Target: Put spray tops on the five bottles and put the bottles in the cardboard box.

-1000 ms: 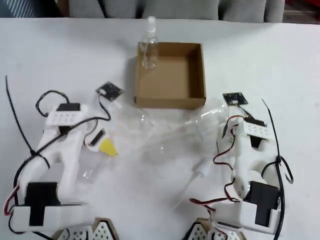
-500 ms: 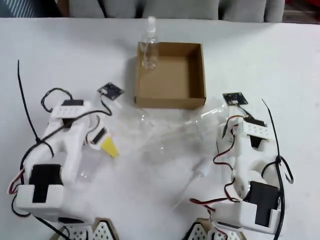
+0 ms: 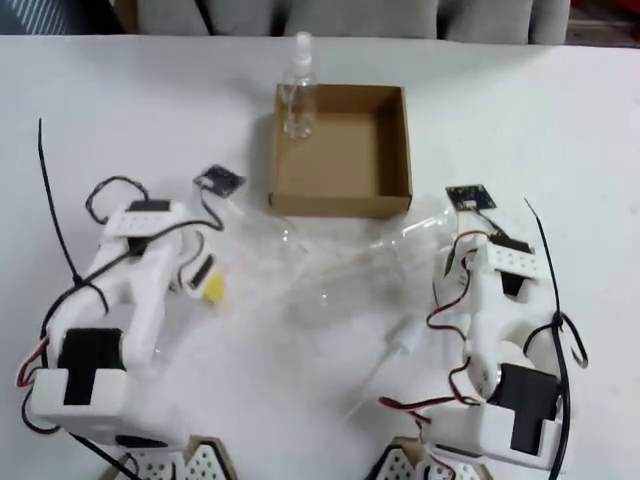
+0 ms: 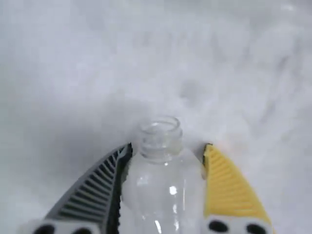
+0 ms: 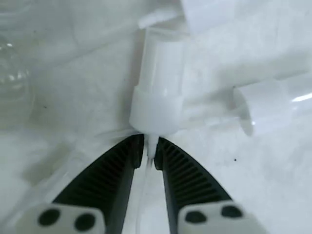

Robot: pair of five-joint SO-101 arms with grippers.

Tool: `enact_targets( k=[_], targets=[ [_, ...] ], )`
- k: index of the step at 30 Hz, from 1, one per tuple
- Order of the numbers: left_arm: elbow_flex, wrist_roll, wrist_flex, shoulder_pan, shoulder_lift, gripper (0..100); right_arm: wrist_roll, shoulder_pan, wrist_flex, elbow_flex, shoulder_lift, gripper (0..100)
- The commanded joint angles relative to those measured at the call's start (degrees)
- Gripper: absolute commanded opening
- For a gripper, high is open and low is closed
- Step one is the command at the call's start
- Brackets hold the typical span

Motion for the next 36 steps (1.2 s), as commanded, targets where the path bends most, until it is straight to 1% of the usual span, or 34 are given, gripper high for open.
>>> enact_targets(
  k=[1,4,8,11,14,18,19,21,28,36],
  targets=[
    [-2.46,7.21,-1.32,-5.93,-0.66,2,-1.05,-1.27,7.96,-2.90,-3.12,1.6],
    [-2.46,7.21,-1.85,-6.37,-0.66,2,-5.27,-1.01,15.16,-5.63,-8.22,1.6],
    [-2.46,7.12,-1.85,-6.37,-0.66,2,-8.35,-3.30,19.47,-4.31,-17.36,1.6],
    [-2.37,7.12,-1.76,-6.46,-0.66,2,-12.40,-6.90,19.38,-1.23,-24.22,1.8],
    [-2.37,7.12,-1.76,-6.46,-0.66,2,-16.97,-11.30,14.11,2.64,-27.65,2.9],
    [-2.37,7.12,-1.76,-6.55,-0.66,2,-22.68,-16.48,7.60,8.26,-26.42,12.2],
    [-2.37,7.12,-1.76,-6.55,-0.66,2,-23.82,-17.54,6.37,9.14,-25.80,13.2],
    [-2.37,7.12,-1.76,-6.64,-0.66,2,-24.88,-18.24,5.14,9.67,-25.19,13.4],
    [-2.37,7.12,-1.93,-6.55,-0.66,2,-24.79,-18.77,4.62,10.46,-22.81,13.8],
    [-2.37,4.75,-1.93,-6.37,-0.66,2,-24.53,-19.47,4.00,8.97,-10.86,13.4]
  ],
)
